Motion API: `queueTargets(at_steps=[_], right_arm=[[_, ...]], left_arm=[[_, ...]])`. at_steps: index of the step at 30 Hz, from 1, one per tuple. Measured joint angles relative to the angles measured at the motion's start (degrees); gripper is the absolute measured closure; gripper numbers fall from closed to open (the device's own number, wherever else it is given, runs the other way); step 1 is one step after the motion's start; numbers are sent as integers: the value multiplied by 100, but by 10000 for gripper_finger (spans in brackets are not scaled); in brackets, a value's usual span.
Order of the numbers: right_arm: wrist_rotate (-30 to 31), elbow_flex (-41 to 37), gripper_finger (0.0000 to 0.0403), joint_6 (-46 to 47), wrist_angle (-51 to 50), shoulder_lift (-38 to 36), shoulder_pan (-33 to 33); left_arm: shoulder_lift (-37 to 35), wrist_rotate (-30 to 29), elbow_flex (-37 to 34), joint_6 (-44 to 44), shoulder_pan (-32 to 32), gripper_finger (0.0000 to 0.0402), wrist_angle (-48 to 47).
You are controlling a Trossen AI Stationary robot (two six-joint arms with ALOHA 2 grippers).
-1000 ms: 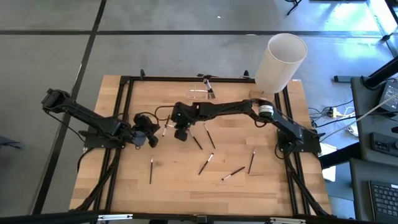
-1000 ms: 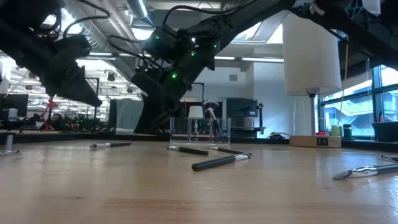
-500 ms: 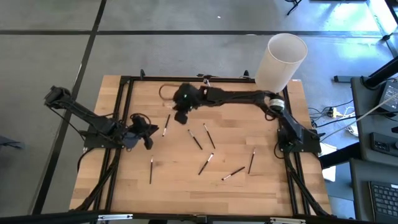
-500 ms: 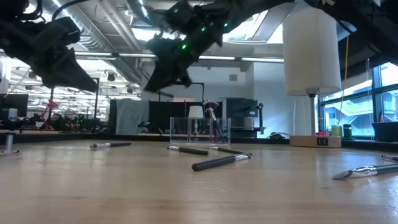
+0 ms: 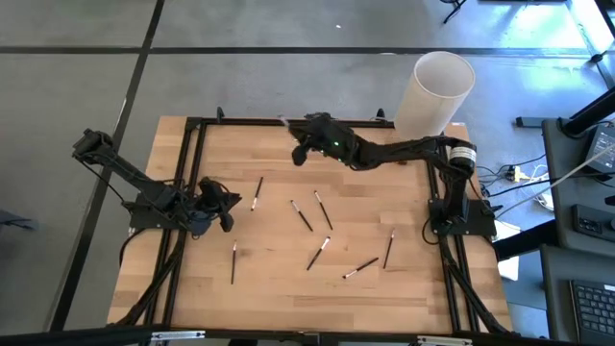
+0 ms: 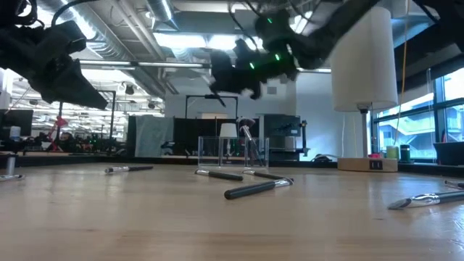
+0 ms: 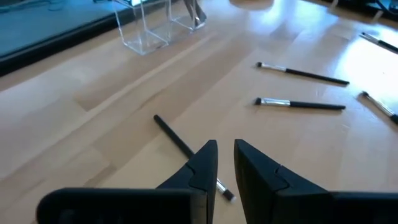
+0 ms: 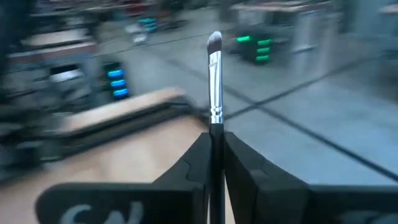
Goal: Put items in baskets/containers
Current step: Put the black eyeshadow brush into the transparent organizer
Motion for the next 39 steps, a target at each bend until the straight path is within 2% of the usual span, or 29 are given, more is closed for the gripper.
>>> queueTargets(at_steps=[4, 8, 13, 19, 29, 32, 39], right_arm=[[633, -658, 364, -280, 1332, 201, -153], [603, -853, 363, -327, 1915, 418, -321], [547, -808, 364, -651, 1921, 707, -389], [525, -772, 361, -1001, 1933, 824, -394], [512, -772, 336, -940, 1783, 826, -594], [340, -772, 325, -907, 1725, 826, -678], [250, -770, 309, -787, 1640, 795, -580]], left_arm=[[0, -223, 0, -2, 17, 353, 16], [0, -580, 0, 19, 24, 354, 127], [-2, -805, 0, 374, 24, 354, 382], [-2, -785, 0, 592, 24, 354, 482], [-2, -725, 0, 605, 24, 354, 442], [-2, -723, 0, 605, 24, 355, 442], [-2, -626, 0, 605, 24, 355, 442]])
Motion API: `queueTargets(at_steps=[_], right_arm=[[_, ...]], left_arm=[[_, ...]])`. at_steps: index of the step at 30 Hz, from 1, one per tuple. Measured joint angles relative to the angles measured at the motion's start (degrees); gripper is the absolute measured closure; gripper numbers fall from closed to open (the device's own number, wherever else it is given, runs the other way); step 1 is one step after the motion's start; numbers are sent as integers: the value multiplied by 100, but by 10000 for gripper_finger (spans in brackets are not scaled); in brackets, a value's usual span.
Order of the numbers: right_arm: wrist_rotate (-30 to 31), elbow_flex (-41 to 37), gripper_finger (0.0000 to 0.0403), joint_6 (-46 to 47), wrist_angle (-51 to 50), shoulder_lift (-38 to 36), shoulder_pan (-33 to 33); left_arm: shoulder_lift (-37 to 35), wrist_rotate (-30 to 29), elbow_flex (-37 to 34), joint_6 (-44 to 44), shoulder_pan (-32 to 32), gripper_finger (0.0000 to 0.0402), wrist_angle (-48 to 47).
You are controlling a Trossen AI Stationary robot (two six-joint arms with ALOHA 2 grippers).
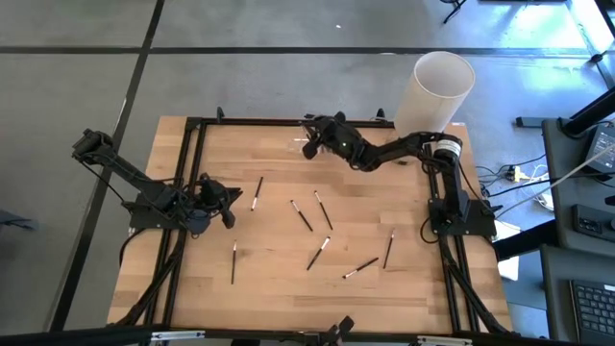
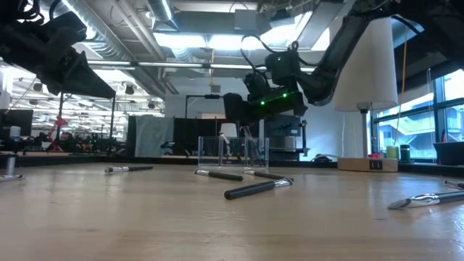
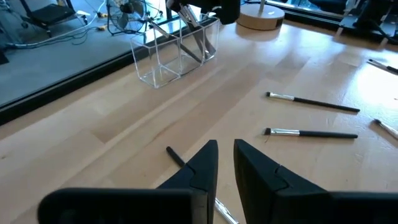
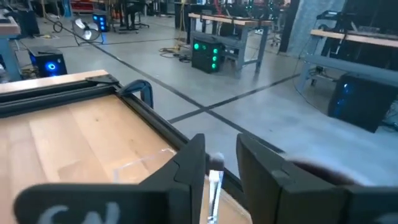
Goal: Put items in baskets/containers
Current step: Put the black eyeshadow brush into the transparent organizer
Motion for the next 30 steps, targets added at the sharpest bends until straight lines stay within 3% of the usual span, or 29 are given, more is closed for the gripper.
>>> queueTargets(at_steps=[5, 15, 19, 25, 30], right_arm=[[-229, 192, 309, 303, -1122, -386, 412], [-685, 2603, 309, 1513, -7171, -324, 1340], [-755, 3067, 308, 1991, -7981, -271, 1620], [-1535, 3091, 308, 2859, -8153, -227, 1761], [-1669, 3086, 308, 3222, -8360, -192, 1906]], left_arm=[[0, 97, 0, 87, 0, 355, -2], [1, 31, 0, 142, 2, 355, 38], [4, 20, 0, 141, 2, 355, 187], [4, 190, 0, 146, 2, 355, 220], [4, 198, 0, 149, 2, 355, 397]])
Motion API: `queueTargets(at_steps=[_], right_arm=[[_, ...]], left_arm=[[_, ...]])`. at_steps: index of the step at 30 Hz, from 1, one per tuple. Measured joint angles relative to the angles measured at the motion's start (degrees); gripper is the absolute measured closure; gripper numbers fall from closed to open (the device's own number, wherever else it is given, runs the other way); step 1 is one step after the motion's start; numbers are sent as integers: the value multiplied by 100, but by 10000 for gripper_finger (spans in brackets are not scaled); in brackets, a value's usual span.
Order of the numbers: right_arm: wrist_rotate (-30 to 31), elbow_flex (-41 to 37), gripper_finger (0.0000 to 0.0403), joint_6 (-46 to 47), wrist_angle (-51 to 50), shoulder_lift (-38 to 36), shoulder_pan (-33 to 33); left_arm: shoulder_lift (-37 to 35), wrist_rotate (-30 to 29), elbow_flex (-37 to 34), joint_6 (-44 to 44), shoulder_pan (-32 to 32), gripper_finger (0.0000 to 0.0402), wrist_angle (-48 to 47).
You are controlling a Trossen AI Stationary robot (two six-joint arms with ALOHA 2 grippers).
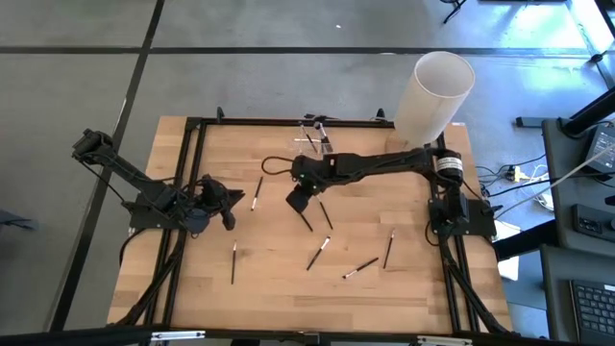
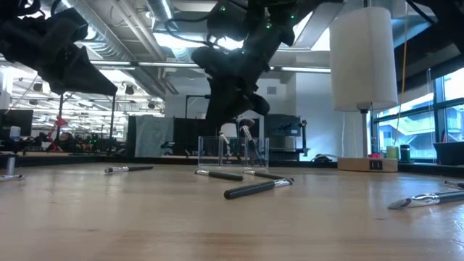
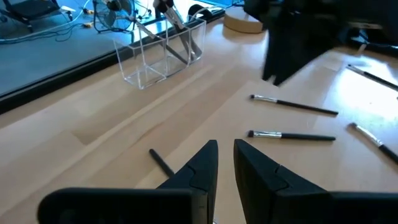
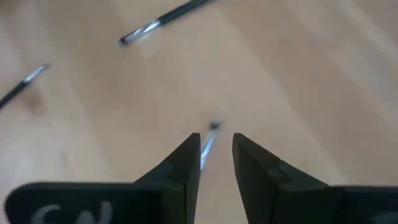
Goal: Put items in baskets/containers
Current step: Put the black eyeshadow brush into the transparent organizer
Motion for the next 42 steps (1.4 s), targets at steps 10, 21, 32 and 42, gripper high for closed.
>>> queueTargets(at_steps=[10, 21, 32, 42], right_arm=[[-337, 1836, 308, -386, -1907, 450, 235], [-948, 2555, 308, -488, -3152, 1698, 113], [-724, 2553, 308, -533, -2447, 1845, -31], [-270, 2553, 308, -457, -2205, 1901, 32]], left_arm=[[44, -1028, 0, 70, 0, 354, 70], [44, -743, -2, -13, 0, 354, 66], [152, -500, 0, 4, 0, 354, 29], [247, -490, -2, -3, 0, 354, 70]])
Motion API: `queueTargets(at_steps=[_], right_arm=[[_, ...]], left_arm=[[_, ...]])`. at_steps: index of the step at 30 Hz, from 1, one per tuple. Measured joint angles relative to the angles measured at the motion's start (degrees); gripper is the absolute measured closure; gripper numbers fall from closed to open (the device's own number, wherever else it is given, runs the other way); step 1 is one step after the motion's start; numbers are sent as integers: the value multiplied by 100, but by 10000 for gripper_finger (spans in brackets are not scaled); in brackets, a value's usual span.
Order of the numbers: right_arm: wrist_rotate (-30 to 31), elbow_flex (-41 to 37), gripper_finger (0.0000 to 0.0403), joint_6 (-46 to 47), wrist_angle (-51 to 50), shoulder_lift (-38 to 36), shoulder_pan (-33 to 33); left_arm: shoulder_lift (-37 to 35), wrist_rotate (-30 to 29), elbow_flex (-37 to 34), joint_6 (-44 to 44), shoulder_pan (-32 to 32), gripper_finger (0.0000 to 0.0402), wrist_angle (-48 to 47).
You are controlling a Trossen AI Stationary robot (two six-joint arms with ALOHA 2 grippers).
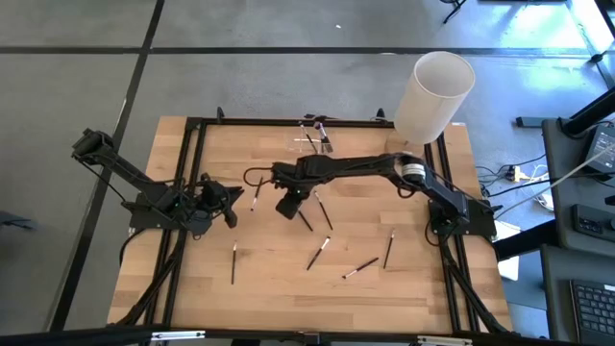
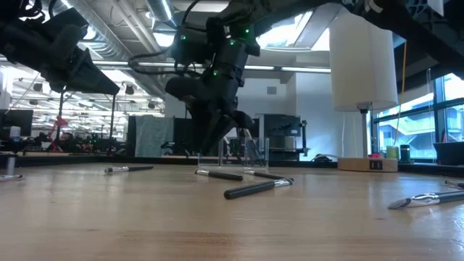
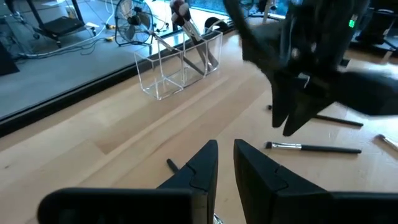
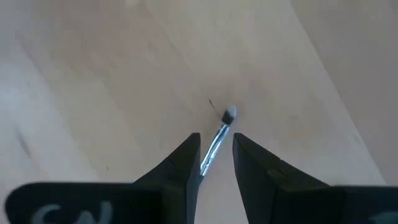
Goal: Put items in baskets/containers
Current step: Put the black eyeshadow brush into the transparent organizer
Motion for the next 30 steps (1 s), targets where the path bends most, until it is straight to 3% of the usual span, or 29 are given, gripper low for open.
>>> queueTargets(at_steps=[21, 30], right_arm=[[88, 20, 310, -178, -355, 470, 149], [16, 7, 375, -252, -379, 482, 86]], left_arm=[[-4, 61, 0, -5, -1, 354, -8], [-4, 112, 0, -1, 0, 354, 1]])
